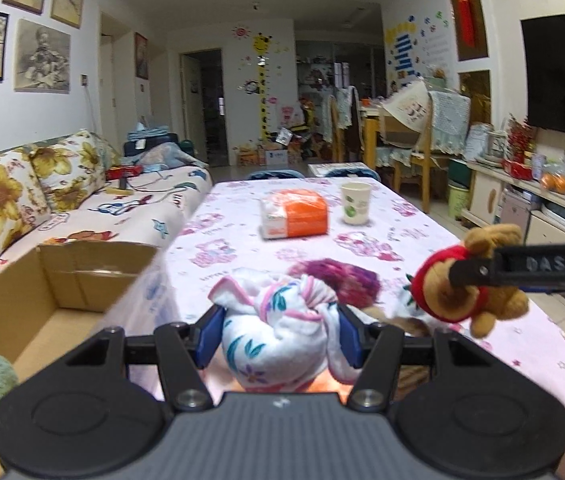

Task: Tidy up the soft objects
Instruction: 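Carry the cloth bundle and teddy bear over the cardboard box with both tools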

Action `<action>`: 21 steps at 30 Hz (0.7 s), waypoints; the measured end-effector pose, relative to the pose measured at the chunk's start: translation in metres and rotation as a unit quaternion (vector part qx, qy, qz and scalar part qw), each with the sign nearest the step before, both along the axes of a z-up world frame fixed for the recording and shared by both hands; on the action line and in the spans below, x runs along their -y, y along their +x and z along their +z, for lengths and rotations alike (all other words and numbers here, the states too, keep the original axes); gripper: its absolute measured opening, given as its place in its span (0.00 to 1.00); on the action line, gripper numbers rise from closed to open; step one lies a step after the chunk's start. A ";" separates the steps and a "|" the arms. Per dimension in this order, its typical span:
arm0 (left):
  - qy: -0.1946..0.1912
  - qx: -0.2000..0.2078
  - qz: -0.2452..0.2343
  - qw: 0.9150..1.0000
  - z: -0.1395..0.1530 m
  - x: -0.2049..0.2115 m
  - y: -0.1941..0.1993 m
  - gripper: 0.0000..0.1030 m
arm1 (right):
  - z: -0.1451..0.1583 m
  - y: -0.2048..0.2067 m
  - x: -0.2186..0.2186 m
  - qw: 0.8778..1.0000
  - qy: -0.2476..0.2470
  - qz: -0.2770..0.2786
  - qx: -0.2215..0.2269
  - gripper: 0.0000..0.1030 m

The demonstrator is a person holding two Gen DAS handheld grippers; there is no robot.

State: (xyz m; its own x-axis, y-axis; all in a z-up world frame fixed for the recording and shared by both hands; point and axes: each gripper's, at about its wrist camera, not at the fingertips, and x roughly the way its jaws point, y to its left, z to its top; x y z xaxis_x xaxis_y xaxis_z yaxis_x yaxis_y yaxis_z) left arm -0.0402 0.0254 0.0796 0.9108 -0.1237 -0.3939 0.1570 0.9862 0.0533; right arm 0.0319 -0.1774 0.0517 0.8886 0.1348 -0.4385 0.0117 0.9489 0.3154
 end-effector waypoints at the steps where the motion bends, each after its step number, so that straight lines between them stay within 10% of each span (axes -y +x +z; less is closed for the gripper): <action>1: 0.000 0.002 0.006 1.000 0.001 -0.004 0.000 0.57 | 0.001 0.000 -0.002 1.000 0.000 0.004 0.001 0.95; 21: -0.027 0.030 0.139 0.989 0.018 -0.091 0.020 0.57 | 0.020 0.024 -0.062 0.992 -0.011 0.121 0.029 0.96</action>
State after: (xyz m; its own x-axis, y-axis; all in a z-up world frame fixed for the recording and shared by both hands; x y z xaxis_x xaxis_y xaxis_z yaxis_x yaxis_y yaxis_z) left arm -0.0199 0.1162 0.0979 0.9341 0.1164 -0.3374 -0.1236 0.9923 0.0002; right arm 0.0558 -0.1151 0.0713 0.8551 0.3376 -0.3936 -0.2339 0.9285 0.2883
